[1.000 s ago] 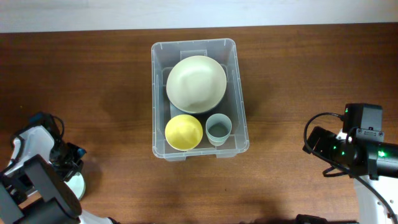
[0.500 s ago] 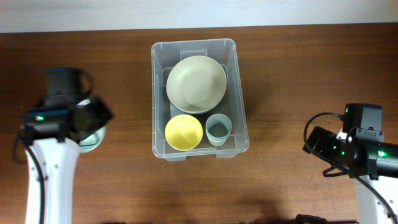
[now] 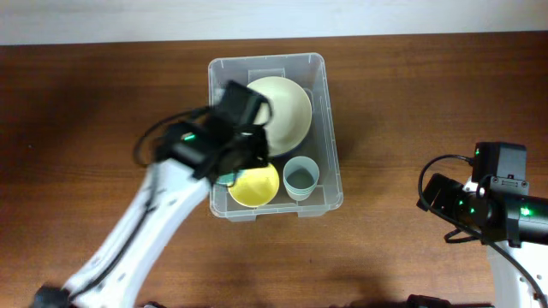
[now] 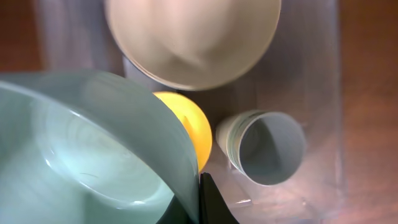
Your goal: Pack container
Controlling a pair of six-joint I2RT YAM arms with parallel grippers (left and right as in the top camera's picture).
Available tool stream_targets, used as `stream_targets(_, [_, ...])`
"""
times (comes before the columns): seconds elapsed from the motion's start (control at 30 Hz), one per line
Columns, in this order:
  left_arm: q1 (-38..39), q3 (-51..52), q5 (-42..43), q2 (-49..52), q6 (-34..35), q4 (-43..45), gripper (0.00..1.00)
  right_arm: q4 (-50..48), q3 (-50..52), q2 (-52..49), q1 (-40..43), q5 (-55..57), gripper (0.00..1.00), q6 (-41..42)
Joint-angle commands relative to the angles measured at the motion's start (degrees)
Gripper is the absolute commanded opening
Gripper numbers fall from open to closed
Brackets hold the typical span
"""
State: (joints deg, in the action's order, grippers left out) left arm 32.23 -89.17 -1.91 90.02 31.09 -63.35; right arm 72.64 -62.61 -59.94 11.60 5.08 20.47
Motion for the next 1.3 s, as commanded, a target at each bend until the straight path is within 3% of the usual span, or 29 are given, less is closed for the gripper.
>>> stream_targets(0.0, [1.97,-0.7,-0.76,5.57,-0.11,0.2,0.01,-0.11,0.15,0.28,0.48,0.04,0.99,-0.5])
stream_targets(0.33, [2.29,-0.68,1.11,13.81,-0.11,-0.11,0.05,0.0,0.15,0.28,0.48,0.07,0.99,-0.52])
stream_targets(0.37, [2.27,-0.68,1.09,13.88,-0.13,-0.11,0.1,0.0,0.15,0.28,0.48,0.07,0.99,-0.5])
stream_targets(0.47, [2.12,-0.76,1.07,13.84,-1.27,-0.11,0.5,0.0,0.15,0.28,0.48,0.07,0.99,-0.52])
stream_targets(0.57, [1.51,-1.53,0.9,13.79,-2.36,-1.33,0.57,-0.02,0.15,0.28,0.48,0.09,0.99,-0.52])
stream_targets(0.9, [-8.44,-10.38,-8.24,9.62,-2.47,-13.29,0.6,0.22,0.15,0.28,0.48,0.07,0.99,-0.72])
stream_targets(1.1, [-17.92,-10.38,-14.8,5.27,-2.54,-10.97,0.64,-2.89,0.15,-0.96,-1.03,-2.49,0.99,-2.25])
stream_targets(1.27, [-26.1,-10.36,-13.73,4.09,-9.94,-5.77,0.65,-8.7,0.13,-6.14,-6.16,-1.25,0.99,-2.21])
